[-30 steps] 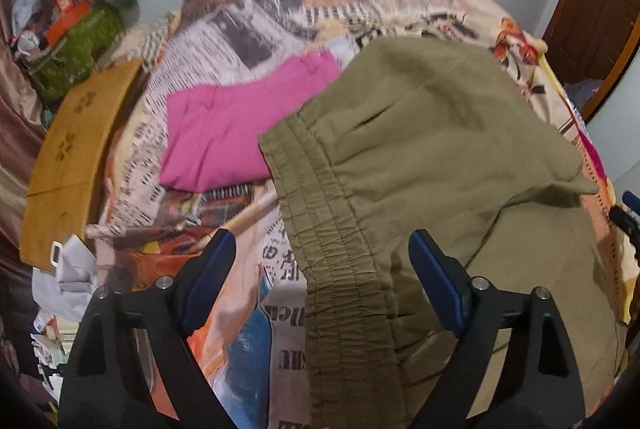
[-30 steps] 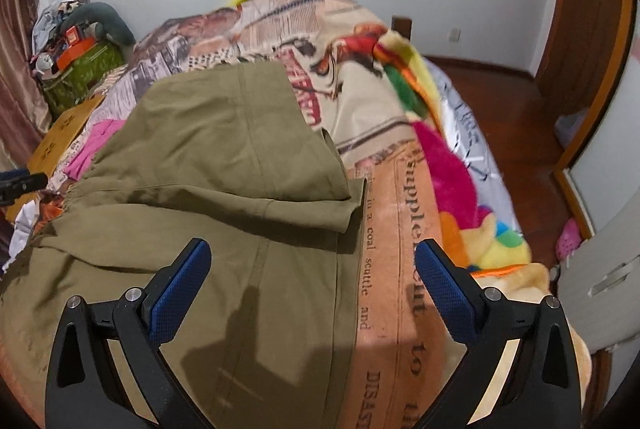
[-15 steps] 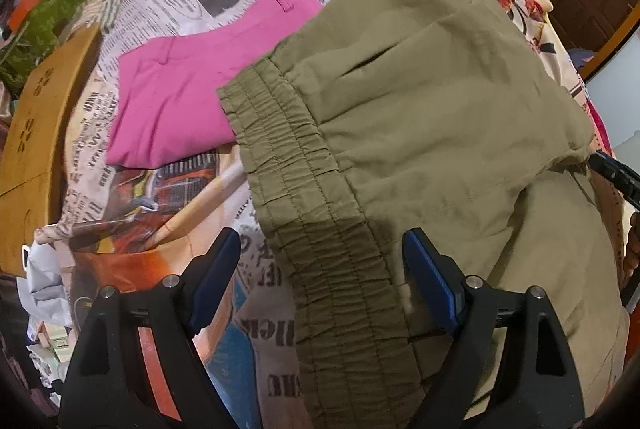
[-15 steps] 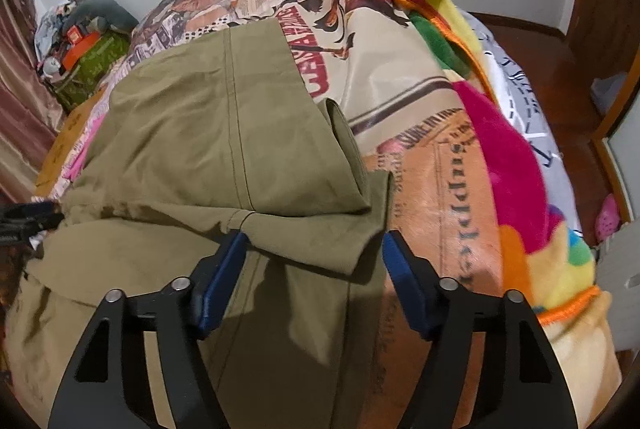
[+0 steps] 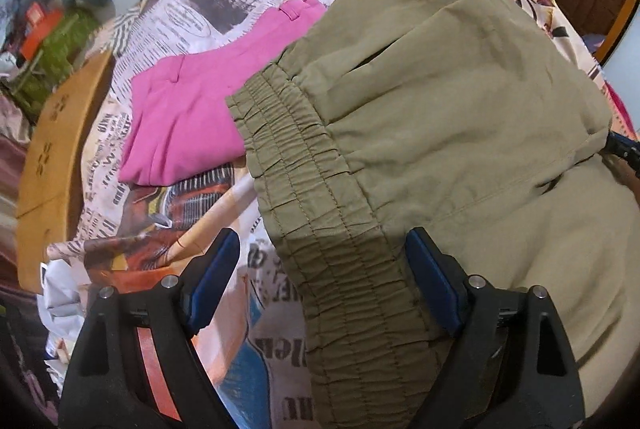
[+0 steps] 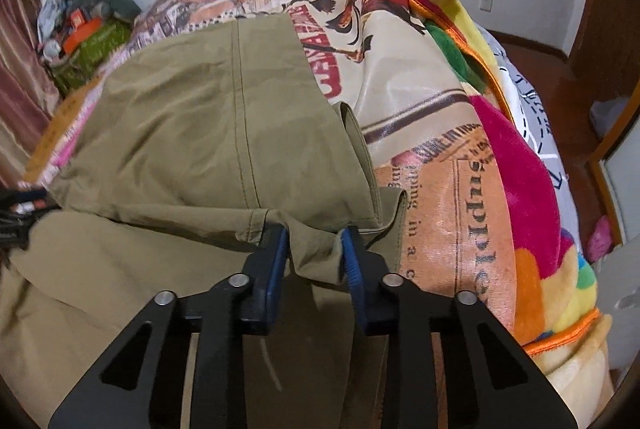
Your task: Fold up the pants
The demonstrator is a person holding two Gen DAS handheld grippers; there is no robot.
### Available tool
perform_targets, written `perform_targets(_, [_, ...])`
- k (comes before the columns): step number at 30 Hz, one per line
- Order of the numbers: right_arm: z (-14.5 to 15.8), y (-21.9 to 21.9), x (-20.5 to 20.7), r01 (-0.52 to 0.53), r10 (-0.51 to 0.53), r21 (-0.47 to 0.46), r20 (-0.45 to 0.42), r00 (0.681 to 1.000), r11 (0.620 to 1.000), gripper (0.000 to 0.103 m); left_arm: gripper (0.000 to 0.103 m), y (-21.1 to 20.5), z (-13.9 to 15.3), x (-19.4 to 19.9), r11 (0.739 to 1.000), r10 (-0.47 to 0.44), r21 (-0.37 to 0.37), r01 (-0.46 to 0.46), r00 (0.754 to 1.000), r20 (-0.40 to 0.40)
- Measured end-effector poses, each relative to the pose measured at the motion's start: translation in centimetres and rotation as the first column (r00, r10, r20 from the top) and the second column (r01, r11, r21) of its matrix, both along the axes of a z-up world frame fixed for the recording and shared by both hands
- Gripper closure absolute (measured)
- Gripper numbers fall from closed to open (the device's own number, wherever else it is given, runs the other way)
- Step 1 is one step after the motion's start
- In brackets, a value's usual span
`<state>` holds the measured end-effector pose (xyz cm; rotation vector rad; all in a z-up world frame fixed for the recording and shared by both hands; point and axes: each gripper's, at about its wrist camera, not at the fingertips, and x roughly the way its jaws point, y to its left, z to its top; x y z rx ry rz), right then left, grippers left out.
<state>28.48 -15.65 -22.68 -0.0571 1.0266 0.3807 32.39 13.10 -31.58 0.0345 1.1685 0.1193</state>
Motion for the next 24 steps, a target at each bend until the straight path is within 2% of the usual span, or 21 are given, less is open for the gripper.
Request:
perform_targets(7, [-0.3,0.5,0.6,-0.002,0.001,-0.029,-0.021,1.000,1.000,0.084,0.005,1.1,-0.7,0.5,0.999,0.032,-0.031,-0.032,0.999,-0.015])
perform_targets(15, [0.4,-0.4,-0.1,0.000,0.000,-0.088,-0.002,1.000,0.996,0.084,0.004,0.5,-0.4,0.0,1.000,0.016,0.021,-0.017,1.000,0.007])
perform_targets(17, [0.7,-1.1,-0.1,0.046,-0.043,-0.140,0.022,0.999,0.989,0.085,0.005,0.5,-0.3,-0.2,0.999,0.021,0.039,-0.022,1.000,0.009])
perform_targets(18, [0.7,-2.0,0.2,0.101,-0.093,-0.198,0.045,0.995,0.975,0.094,0.005,0.7,-0.3,-0.3,0.998,0.024,0.053,-0.025,1.000,0.010])
perform_targets(19, [0.8,-3.0,0.5,0.140,-0.133,-0.228,0.050,0.990,0.963,0.096,0.005,1.0,-0.3,-0.4,0.998,0.028,0.055,-0.029,1.000,0.011])
perform_targets(21, [1.2,-5.8,0.8,0.195,-0.194,-0.183,0.021,0.981,0.964,0.096,0.005,1.7,-0.2,-0.6,0.999,0.047,0.022,-0.047,0.999,0.009])
perform_targets(24, [2.4,-8.1,0.5,0.208,-0.207,-0.109,0.018,0.978,0.972,0.096,0.005,2.4,0.5,-0.7,0.997,0.072,-0.013,-0.072,0.997,0.010])
